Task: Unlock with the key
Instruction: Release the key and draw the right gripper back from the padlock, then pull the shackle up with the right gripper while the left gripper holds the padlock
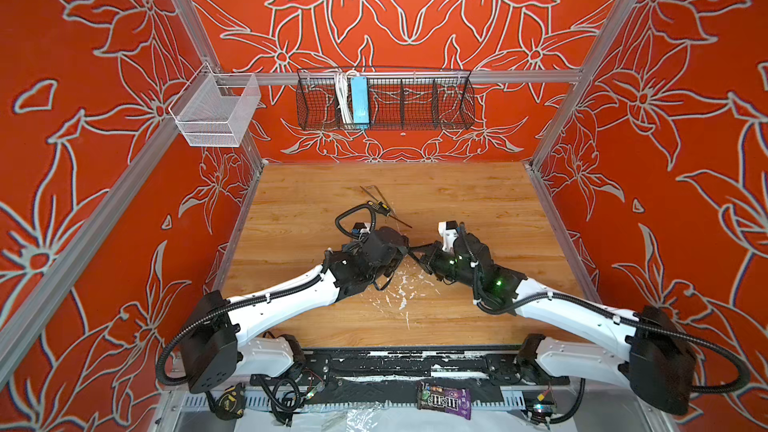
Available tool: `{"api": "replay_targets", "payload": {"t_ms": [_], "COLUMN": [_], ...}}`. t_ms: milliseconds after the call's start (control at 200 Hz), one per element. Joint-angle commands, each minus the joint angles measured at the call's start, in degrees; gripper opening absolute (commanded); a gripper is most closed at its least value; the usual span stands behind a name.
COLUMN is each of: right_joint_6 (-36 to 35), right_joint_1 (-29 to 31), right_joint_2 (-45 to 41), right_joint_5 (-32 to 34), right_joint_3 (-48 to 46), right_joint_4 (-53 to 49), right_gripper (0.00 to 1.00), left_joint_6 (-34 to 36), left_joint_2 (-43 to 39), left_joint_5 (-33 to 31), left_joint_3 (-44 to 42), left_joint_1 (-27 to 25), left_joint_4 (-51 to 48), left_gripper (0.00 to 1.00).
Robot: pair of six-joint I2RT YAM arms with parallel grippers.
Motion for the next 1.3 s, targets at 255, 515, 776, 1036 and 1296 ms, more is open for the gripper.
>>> {"api": "replay_targets", "payload": {"t_ms": [255, 515, 776, 1036, 1296], "right_joint_6": [-2.37, -15.43, -27.46, -35.49, -44.21], "right_joint_1": [0.0, -0.37, -3.05, -12.18, -12.46], "right_joint_2": [-1.97, -6.46, -9.97, -4.26, 1.75], "right_joint_5": [-1.95, 1.11, -0.93, -20.08, -20.65], "right_joint_3": [1.33, 2.84, 9.56, 15.43, 22.63], "right_joint_4": [5.06, -9.25, -24.33, -32.33, -40.43], "right_gripper": [0.0, 0.22, 0.43, 0.52, 0.56], "left_joint_6": [0.57, 10.96, 29.22, 57.21, 70.13], "left_joint_2": [-2.2, -6.29, -10.79, -13.13, -10.86], "left_joint_5": [2.83, -6.9, -7.88, -3.36, 6.15], "left_joint_3": [-0.09, 1.52, -1.32, -5.59, -10.17], "left_joint_1": [-3.58, -2.98, -0.41, -0.41, -0.37], "left_joint_4": [-1.47, -10.52, -10.09, 0.39, 12.62], "left_gripper": [0.0, 0.0, 0.0, 0.0, 0.0]}}
